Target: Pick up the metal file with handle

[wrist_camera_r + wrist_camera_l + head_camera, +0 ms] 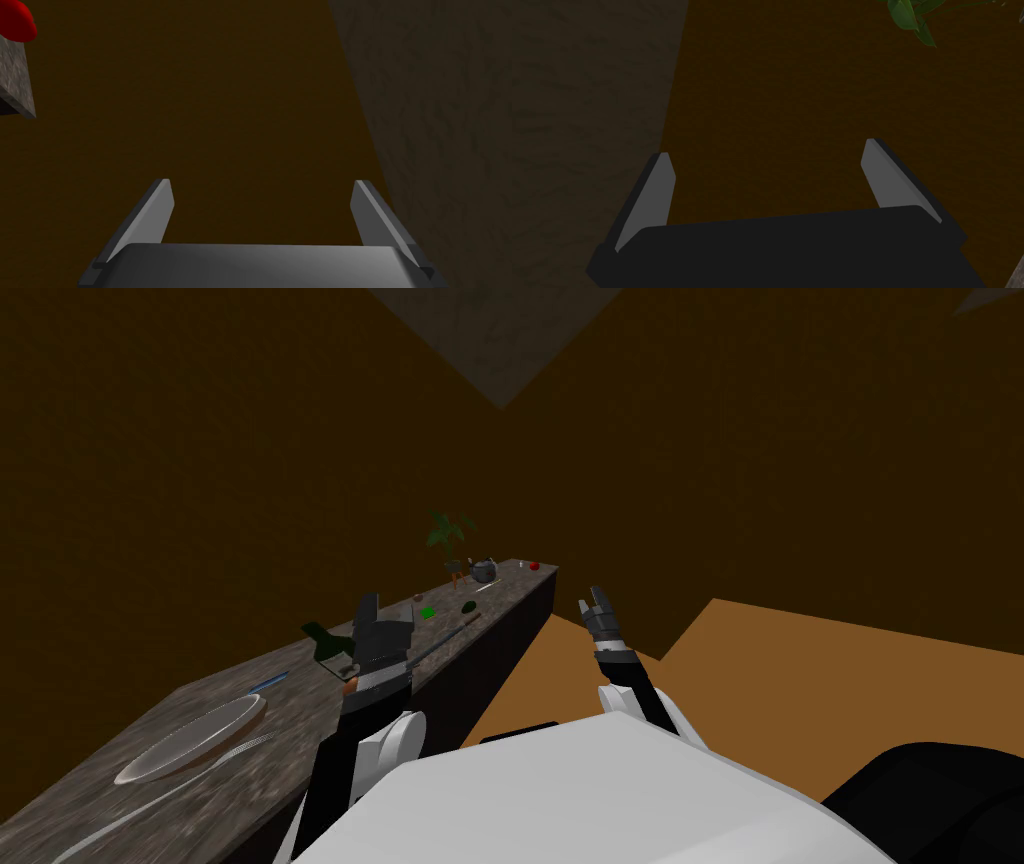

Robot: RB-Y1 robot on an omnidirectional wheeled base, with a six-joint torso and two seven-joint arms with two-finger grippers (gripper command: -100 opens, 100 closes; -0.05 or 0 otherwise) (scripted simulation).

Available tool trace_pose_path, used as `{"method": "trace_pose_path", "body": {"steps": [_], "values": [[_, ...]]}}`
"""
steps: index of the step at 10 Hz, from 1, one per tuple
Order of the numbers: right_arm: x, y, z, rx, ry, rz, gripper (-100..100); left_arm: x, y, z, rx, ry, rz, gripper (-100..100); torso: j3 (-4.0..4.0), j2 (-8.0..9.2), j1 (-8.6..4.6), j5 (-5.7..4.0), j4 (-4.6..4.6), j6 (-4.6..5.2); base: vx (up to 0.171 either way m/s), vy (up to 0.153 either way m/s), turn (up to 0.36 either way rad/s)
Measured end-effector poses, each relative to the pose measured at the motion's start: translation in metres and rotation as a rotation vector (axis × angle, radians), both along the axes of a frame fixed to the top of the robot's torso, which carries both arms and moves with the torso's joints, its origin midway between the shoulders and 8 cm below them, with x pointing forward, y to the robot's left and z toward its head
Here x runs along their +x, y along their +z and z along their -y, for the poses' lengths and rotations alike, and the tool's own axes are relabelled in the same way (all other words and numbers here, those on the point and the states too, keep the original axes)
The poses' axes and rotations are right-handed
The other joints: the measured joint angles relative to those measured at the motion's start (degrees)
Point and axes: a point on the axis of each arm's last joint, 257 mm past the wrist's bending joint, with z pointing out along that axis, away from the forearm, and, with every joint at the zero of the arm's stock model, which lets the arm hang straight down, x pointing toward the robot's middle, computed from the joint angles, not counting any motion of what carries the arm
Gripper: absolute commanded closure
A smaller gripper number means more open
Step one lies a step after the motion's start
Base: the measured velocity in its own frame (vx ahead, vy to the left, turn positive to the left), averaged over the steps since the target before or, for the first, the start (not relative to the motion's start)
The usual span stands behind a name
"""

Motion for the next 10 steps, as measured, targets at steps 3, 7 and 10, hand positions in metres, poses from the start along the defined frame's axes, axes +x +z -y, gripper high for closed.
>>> {"method": "trace_pose_path", "body": {"steps": [3, 7, 10], "values": [[0.000, 0.000, 0.000, 0.000, 0.000, 0.000, 0, 0.011, -0.012, 0.001, 0.044, -0.031, -0.062, -100, -0.06, -0.10, -0.06, -0.01, -0.02, 0.00, 0.027, -0.024, -0.046], [0.000, 0.000, 0.000, 0.000, 0.000, 0.000, 0, 0.028, -0.036, -0.006, 0.067, -0.060, -0.178, -100, -0.07, -0.11, -0.10, -0.02, -0.03, 0.01, 0.030, -0.028, -0.044], [0.000, 0.000, 0.000, 0.000, 0.000, 0.000, 0, 0.038, -0.050, -0.012, 0.066, -0.068, -0.249, -100, -0.06, -0.10, -0.08, -0.02, -0.02, 0.00, 0.029, -0.026, -0.054]]}}
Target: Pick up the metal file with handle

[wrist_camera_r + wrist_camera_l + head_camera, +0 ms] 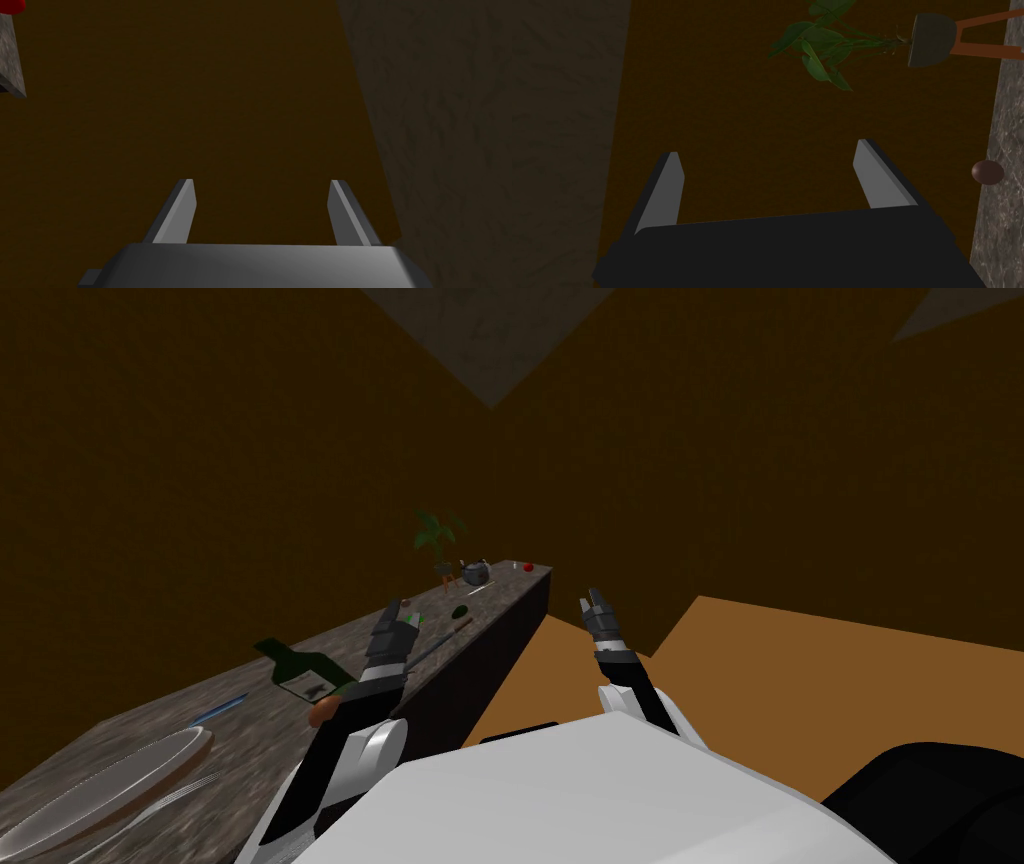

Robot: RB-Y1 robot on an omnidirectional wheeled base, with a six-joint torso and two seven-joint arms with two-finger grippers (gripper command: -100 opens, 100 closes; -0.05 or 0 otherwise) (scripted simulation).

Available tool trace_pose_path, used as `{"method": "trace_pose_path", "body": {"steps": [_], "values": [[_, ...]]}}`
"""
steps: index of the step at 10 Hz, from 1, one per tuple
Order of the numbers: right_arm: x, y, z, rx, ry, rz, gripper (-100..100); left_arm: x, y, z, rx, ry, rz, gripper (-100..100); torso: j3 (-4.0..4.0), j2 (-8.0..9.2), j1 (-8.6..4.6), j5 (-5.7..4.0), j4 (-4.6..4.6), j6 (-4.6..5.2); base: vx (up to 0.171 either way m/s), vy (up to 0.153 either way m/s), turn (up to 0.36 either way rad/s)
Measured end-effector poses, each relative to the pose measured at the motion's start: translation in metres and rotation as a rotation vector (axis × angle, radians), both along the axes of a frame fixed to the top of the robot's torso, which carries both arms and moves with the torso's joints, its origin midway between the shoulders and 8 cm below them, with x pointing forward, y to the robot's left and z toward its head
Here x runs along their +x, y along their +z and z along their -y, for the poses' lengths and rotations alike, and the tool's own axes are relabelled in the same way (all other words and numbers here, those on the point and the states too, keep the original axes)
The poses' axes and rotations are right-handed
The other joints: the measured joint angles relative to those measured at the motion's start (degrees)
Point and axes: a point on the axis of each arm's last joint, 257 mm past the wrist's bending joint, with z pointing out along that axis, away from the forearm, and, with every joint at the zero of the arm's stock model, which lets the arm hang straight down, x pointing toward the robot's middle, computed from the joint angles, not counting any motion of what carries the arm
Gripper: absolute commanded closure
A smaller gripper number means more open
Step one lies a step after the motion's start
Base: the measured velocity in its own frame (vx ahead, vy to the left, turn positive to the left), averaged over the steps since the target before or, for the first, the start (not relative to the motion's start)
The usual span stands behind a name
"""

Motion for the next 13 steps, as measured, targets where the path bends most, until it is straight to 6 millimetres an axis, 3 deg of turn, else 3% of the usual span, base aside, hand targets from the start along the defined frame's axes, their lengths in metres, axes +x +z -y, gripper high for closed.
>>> {"method": "trace_pose_path", "body": {"steps": [8, 13], "values": [[0.000, 0.000, 0.000, 0.000, 0.000, 0.000, 0, 0.023, -0.049, -0.033, -0.029, 0.010, -0.222, -100, -0.02, -0.04, -0.04, -0.01, -0.01, 0.00, 0.031, -0.026, -0.046], [0.000, 0.000, 0.000, 0.000, 0.000, 0.000, 0, 0.028, -0.078, -0.051, -0.060, 0.030, -0.349, -100, -0.03, -0.04, -0.01, -0.01, -0.01, -0.01, 0.032, -0.023, -0.049]]}}
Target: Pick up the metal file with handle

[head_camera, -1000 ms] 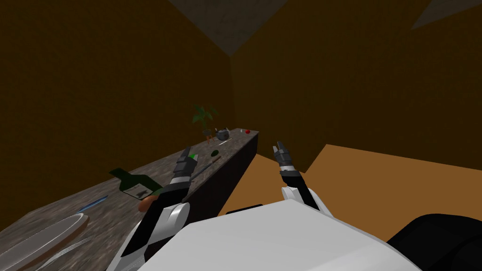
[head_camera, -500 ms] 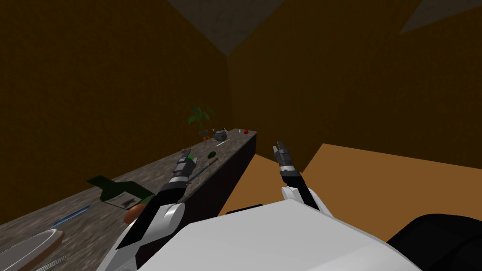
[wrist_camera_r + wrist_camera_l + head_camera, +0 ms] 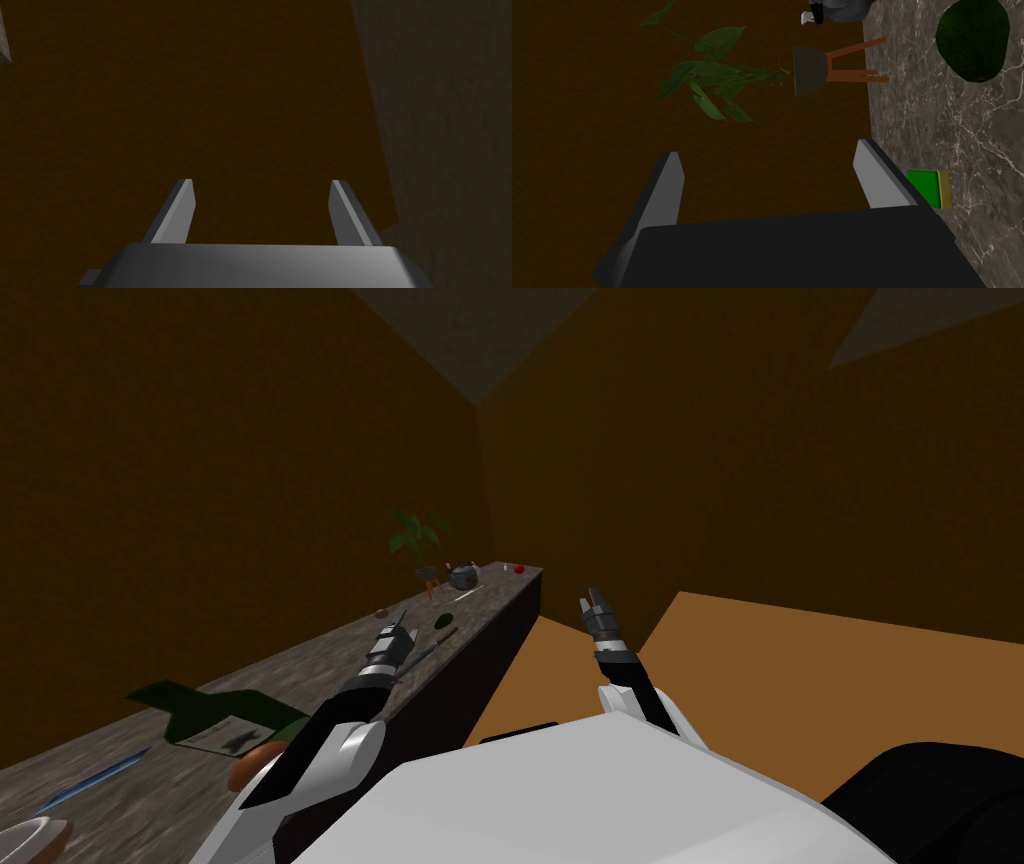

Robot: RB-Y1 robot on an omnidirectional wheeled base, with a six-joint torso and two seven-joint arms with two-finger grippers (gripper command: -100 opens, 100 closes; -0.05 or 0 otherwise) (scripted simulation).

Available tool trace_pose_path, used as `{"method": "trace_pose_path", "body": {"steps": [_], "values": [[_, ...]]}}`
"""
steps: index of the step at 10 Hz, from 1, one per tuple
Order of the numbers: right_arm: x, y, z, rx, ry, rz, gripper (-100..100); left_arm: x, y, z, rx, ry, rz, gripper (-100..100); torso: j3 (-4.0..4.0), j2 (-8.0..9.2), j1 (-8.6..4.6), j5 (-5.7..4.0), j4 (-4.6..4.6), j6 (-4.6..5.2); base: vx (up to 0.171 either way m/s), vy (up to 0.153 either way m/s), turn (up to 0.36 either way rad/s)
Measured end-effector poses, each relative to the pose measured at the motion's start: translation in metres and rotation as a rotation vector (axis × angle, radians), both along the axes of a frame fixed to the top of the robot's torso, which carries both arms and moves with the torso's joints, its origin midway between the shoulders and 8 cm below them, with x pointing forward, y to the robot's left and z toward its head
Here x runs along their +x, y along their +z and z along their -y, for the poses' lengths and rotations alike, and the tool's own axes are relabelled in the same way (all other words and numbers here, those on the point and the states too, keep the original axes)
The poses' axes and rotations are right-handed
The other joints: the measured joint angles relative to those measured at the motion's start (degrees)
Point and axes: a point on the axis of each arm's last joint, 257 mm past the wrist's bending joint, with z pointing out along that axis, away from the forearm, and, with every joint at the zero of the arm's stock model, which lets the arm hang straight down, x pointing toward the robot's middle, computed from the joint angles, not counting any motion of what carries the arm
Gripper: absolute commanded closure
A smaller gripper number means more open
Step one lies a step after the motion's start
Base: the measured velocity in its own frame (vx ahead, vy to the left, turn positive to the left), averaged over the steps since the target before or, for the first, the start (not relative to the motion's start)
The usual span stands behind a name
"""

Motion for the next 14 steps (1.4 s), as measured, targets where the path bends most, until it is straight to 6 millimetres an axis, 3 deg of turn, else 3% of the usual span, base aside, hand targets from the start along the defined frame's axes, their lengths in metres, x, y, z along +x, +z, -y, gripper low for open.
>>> {"method": "trace_pose_path", "body": {"steps": [14], "values": [[0.000, 0.000, 0.000, 0.000, 0.000, 0.000, 0, -0.003, -0.073, -0.060, -0.116, 0.097, -0.321, -100, 0.03, 0.05, 0.05, 0.01, 0.01, 0.01, 0.029, -0.016, -0.046]]}}
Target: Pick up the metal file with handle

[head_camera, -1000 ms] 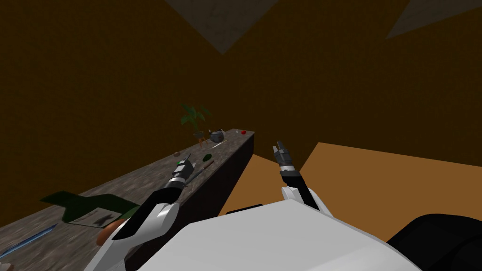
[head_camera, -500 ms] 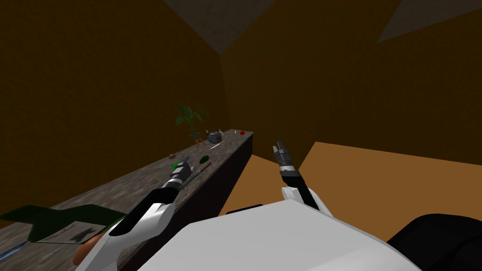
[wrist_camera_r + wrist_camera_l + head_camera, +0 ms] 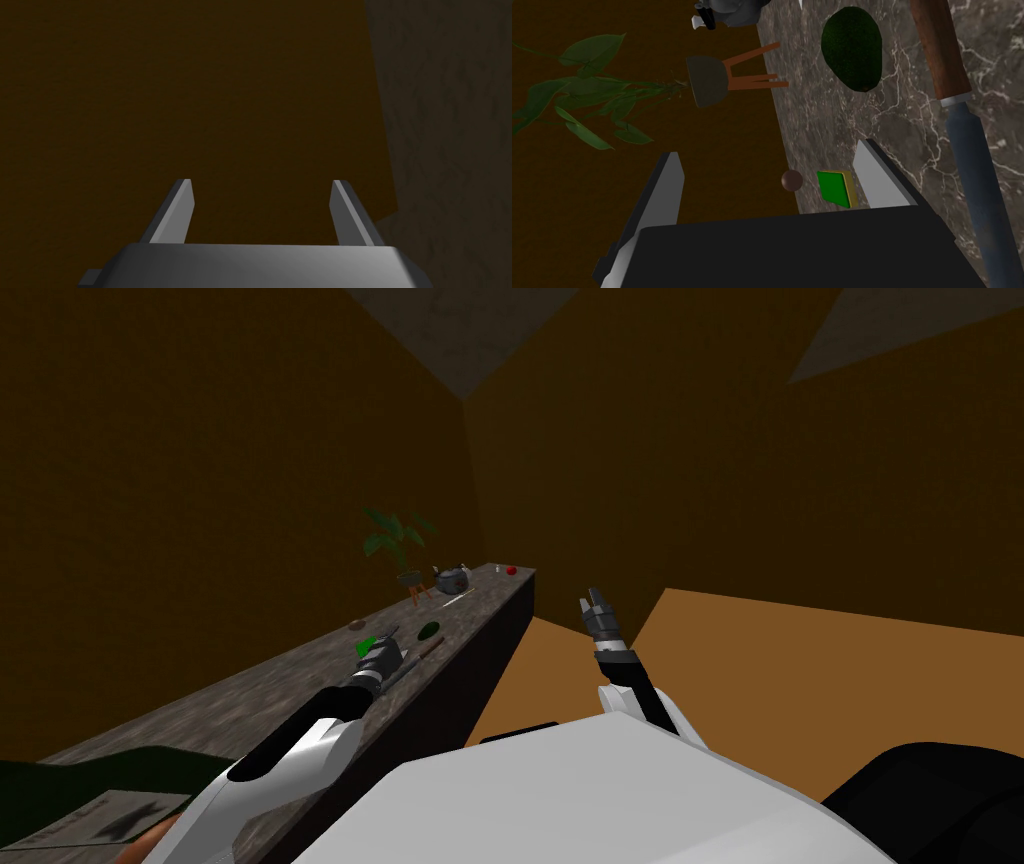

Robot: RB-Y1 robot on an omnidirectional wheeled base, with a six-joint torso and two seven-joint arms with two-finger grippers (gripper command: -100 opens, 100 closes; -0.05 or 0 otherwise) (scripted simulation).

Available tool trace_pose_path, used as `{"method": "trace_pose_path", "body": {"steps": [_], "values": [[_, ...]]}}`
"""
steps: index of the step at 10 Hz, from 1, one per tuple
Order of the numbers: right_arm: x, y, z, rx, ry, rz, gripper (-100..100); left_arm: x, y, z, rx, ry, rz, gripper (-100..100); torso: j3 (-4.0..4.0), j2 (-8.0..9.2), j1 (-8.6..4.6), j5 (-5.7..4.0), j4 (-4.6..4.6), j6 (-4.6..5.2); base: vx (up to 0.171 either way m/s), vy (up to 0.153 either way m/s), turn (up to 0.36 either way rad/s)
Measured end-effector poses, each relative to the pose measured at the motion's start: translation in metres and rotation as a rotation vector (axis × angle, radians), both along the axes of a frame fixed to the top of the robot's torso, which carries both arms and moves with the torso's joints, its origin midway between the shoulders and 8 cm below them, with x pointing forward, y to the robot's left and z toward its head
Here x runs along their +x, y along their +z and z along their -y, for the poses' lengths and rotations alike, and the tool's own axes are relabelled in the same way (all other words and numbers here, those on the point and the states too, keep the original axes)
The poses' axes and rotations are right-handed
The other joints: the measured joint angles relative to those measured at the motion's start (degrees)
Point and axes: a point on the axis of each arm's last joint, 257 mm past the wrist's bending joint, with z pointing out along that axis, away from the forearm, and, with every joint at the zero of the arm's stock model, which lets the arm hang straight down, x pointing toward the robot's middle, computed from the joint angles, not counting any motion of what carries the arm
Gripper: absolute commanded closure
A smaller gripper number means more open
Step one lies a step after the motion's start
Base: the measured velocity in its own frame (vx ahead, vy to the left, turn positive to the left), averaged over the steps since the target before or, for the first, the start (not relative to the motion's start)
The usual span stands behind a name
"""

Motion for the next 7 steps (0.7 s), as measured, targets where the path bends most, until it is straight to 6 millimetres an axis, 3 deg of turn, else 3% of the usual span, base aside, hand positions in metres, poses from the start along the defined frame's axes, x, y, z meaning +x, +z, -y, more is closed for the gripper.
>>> {"method": "trace_pose_path", "body": {"steps": [7], "values": [[0.000, 0.000, 0.000, 0.000, 0.000, 0.000, 0, -0.018, -0.040, -0.028, -0.080, 0.073, -0.161, -100, -0.02, -0.02, 0.01, 0.00, -0.01, -0.02, 0.028, -0.008, -0.032]]}}
